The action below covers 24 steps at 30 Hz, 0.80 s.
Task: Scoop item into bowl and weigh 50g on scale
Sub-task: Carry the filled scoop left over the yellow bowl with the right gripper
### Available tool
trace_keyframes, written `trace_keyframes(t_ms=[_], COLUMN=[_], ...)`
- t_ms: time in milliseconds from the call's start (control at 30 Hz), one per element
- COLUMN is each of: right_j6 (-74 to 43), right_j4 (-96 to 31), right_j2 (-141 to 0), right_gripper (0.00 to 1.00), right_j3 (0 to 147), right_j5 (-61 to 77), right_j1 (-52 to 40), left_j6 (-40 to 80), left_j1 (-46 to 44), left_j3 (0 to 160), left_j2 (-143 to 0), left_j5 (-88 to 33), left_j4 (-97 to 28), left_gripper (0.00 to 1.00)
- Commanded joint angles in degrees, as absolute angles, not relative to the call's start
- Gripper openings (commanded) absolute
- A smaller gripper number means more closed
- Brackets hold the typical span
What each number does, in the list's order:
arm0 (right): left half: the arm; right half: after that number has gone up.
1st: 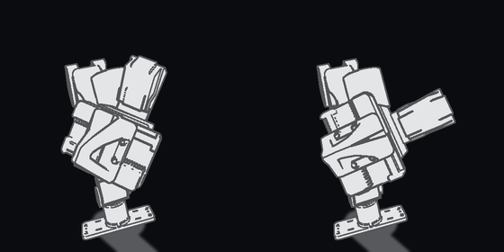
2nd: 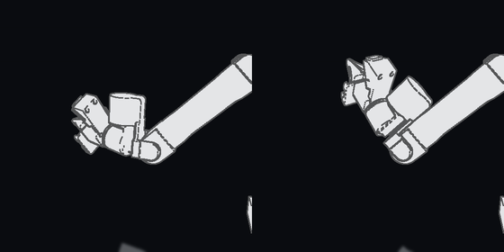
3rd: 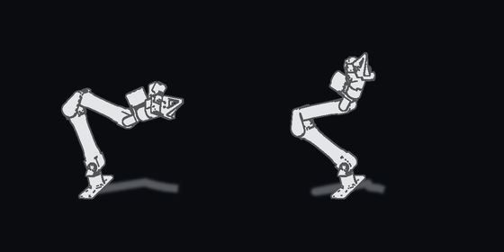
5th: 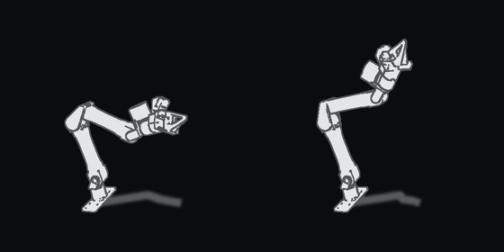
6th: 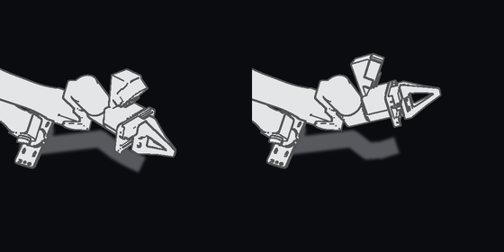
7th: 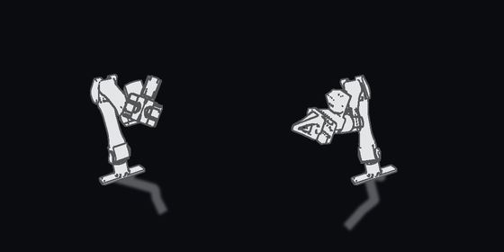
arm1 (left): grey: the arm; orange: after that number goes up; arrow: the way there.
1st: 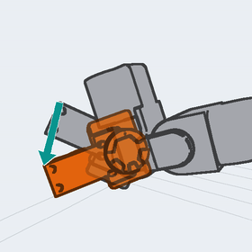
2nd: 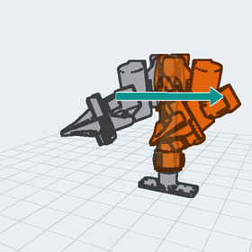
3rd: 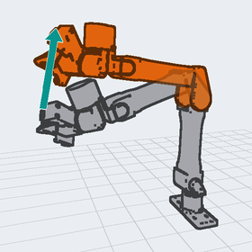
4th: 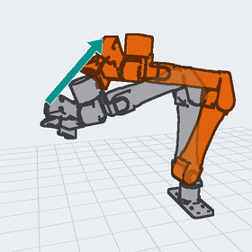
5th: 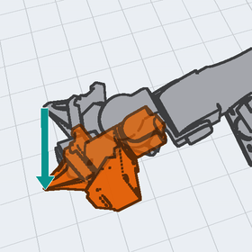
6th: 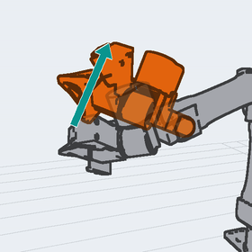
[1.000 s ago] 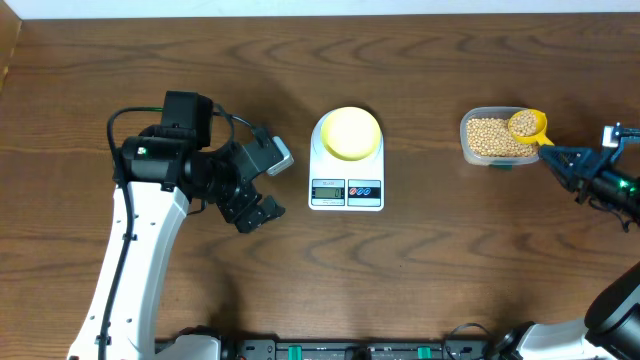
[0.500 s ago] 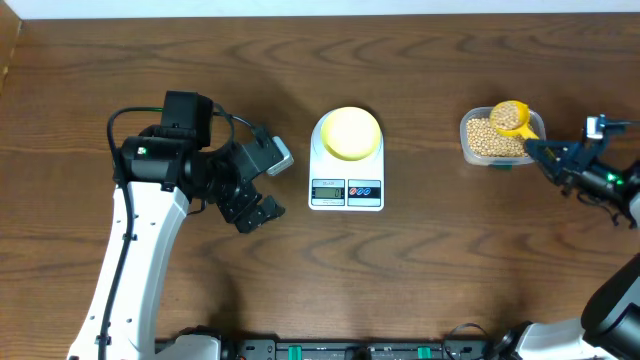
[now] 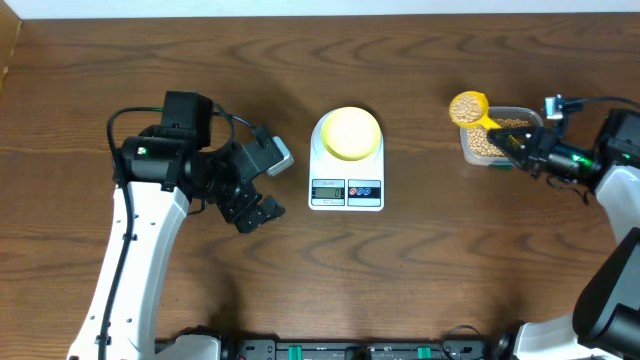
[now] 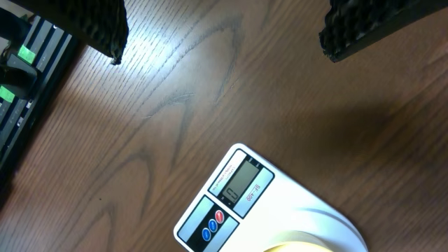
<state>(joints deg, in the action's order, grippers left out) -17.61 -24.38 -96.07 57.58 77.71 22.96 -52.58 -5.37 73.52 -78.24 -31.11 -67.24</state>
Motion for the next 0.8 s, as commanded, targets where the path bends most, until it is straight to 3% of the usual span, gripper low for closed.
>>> trace_keyframes(t_ms=[0, 333, 767], right_j6=[-22.55, -31.44, -33.21], right_j4=[-21.98, -12.23, -9.82], right_j2=[-96.18, -96.18, -96.18], right_gripper=[0.01, 0.01, 0.01], right_j3=[58.06, 58.06, 58.06], right_j5=[78.74, 76.47, 68.88], right_j1=[20.12, 12.32, 3.75], left_j6=[-53.08, -53.08, -53.08], left_j1=[-5.5, -5.5, -5.5], left_j3=[73.23, 73.23, 73.23], left_j2=[-78.17, -78.17, -78.17], left_j5=[-30.76, -30.74, -30.76], left_j4=[-67.42, -67.42, -67.42], left_gripper=[0.9, 0.9, 0.9])
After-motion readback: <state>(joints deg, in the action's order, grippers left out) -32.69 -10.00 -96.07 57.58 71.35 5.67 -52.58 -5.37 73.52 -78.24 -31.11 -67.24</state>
